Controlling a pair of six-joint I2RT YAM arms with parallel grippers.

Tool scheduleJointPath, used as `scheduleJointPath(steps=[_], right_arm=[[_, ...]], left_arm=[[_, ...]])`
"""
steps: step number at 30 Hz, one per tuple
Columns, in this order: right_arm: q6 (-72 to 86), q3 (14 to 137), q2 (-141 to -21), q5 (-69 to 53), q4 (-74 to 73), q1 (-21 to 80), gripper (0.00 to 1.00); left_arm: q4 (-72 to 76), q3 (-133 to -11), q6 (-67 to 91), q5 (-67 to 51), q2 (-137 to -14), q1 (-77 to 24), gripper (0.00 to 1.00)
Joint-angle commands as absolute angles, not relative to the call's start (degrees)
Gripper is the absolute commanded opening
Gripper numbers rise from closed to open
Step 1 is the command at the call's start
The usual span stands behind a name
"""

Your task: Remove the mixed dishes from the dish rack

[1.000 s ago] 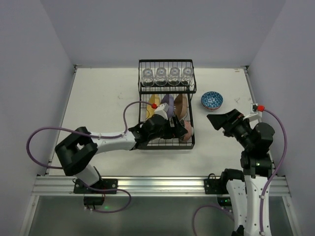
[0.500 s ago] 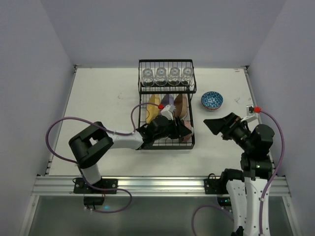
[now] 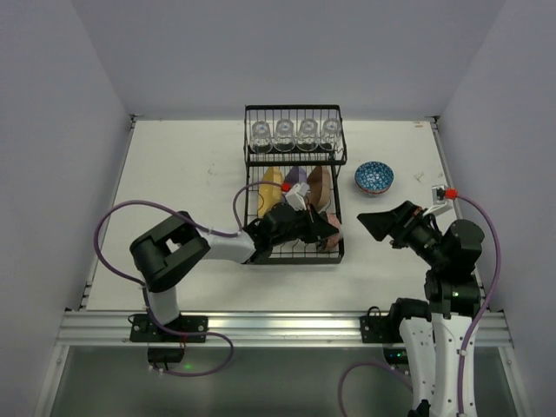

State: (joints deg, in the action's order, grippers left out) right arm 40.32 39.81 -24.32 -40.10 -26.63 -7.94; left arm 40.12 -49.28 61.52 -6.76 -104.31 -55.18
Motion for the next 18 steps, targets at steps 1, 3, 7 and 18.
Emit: scheduleJointPath(steps=[1,3,7,18], right_arm=[[39.81,39.72,-24.08,-41.75,-26.90,-8.17,0.98],[39.90,39.81,-24.34,-42.10,-26.54,-8.17,0.98],[40.17,39.82,-24.52,-42.28,-26.11,-8.17,0.98],[40.17,40.08,-24.08,-41.66,-25.93,-8.17,0.98]], left_arm=[[47.98,-48.69,63.63,-10.72,-105.03,-54.93,0.00],[50.35,-47.82,64.33,-11.77,-105.21,-54.76,0.00],[56.40,-46.50,65.13,-13.80,-105.21,-54.32,0.00],[72.85,-44.91,66.09,-19.95,-106.52,-54.14,0.00]])
